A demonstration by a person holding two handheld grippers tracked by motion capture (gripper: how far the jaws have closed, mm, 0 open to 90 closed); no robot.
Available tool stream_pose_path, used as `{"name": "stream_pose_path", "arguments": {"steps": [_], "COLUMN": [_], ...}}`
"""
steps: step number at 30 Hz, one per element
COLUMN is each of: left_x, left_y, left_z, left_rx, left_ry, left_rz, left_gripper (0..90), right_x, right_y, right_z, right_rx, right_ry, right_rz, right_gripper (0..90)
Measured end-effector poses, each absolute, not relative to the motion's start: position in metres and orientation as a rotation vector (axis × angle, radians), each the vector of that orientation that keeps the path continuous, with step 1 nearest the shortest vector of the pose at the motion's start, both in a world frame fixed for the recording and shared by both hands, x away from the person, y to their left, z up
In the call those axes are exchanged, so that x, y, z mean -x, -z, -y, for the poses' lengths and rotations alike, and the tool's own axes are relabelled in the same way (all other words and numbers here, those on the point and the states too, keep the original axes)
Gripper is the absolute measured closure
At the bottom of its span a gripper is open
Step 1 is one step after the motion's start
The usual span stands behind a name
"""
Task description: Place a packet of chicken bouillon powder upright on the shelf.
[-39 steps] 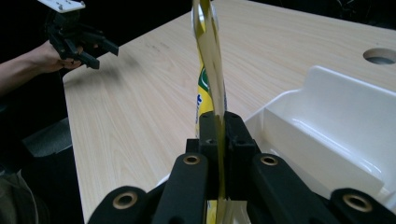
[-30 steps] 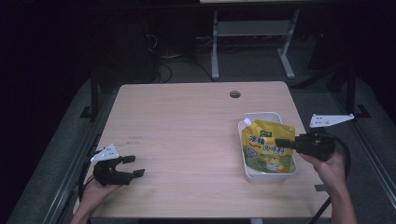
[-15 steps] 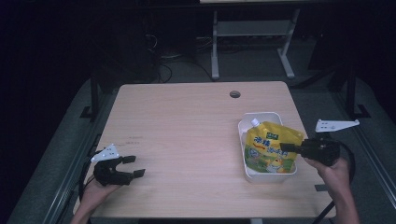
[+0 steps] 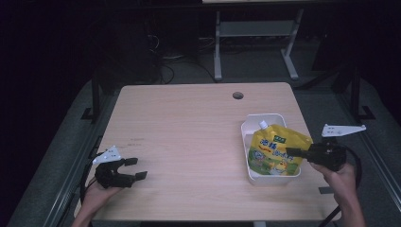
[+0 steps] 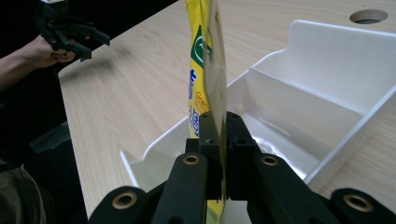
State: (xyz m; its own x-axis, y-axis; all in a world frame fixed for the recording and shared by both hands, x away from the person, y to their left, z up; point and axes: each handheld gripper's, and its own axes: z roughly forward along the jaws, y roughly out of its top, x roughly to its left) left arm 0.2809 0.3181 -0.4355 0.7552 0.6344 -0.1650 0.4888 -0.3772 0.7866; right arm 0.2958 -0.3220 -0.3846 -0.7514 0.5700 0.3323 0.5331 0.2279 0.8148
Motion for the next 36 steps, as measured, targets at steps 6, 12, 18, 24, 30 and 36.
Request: {"name": "stream_pose_path", "arguments": {"steps": [6, 12, 18, 24, 30, 36], "left_x": [-0.281, -0.281, -0.281, -0.280, -0.280, -0.280], "left_y": [0.436, 0.436, 0.436, 0.435, 0.435, 0.435], "left_z": [-0.318, -0.318, -0.318, -0.318, -0.317, -0.317], "left_rx": [-2.048, -2.050, -2.049, -2.047, -2.048, -2.048], "left_ry": [-0.202, -0.201, -0.200, -0.202, -0.200, -0.200], "left_rz": [-0.842, -0.843, -0.843, -0.842, -0.842, -0.841], "left_gripper": [25.0, 25.0, 25.0, 24.9, 25.0, 24.8], "right_x": [-0.295, -0.296, -0.293, -0.287, -0.282, -0.276], "right_y": [0.386, 0.386, 0.381, 0.376, 0.373, 0.371], "right_z": [0.323, 0.323, 0.324, 0.325, 0.328, 0.330], "right_rx": [-1.097, -1.118, -1.134, -1.150, -1.162, -1.164], "right_ry": [-1.594, -1.588, -1.598, -1.571, -1.584, -1.569], "right_rz": [-2.432, -2.424, -2.406, -2.382, -2.358, -2.352], "right_gripper": [87.1, 80.4, 70.4, 60.9, 56.7, 54.4]}}
